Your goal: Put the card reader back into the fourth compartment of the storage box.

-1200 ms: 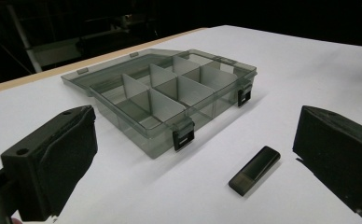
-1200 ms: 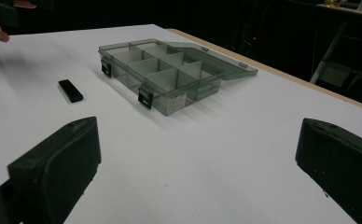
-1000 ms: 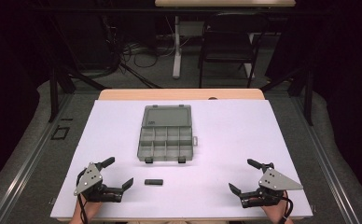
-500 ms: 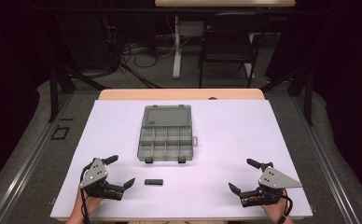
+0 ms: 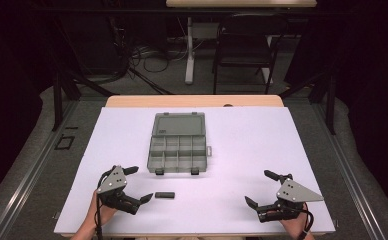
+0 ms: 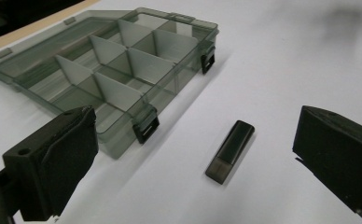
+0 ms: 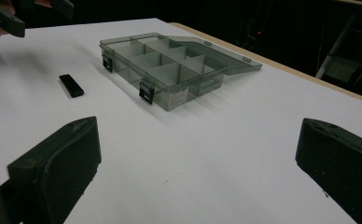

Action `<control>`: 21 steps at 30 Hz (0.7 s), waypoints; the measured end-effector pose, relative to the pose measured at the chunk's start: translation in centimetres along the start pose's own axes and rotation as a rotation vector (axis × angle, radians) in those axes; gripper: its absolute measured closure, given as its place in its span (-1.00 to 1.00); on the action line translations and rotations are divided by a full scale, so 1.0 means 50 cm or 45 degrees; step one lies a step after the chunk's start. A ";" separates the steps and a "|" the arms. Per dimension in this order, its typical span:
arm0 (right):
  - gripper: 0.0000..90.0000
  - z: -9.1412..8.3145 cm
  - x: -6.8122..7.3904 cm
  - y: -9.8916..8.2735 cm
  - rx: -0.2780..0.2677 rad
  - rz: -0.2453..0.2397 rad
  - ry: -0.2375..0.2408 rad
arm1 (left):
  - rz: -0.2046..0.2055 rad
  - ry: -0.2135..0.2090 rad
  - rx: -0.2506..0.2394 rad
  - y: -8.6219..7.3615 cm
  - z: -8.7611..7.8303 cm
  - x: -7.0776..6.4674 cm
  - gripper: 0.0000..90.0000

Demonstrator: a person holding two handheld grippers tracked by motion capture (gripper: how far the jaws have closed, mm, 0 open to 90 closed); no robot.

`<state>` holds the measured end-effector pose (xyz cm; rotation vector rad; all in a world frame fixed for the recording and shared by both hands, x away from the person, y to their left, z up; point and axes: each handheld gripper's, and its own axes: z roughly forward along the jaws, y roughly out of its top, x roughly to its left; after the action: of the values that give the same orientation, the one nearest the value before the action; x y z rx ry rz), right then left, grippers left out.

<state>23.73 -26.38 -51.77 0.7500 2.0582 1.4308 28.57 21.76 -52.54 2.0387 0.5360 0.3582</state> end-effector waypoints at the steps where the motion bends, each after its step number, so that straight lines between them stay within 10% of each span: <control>1: -1.00 0.000 0.000 0.000 -0.001 0.000 0.000 | 0.005 -0.008 0.005 0.001 0.003 0.001 -1.00; 21: -1.00 0.004 0.003 0.000 0.013 -0.003 0.031 | 0.090 -0.147 0.096 0.009 0.042 0.009 -1.00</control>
<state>23.77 -26.14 -51.85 0.7378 2.0855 1.4356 30.03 20.21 -53.17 2.1403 0.4131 0.2631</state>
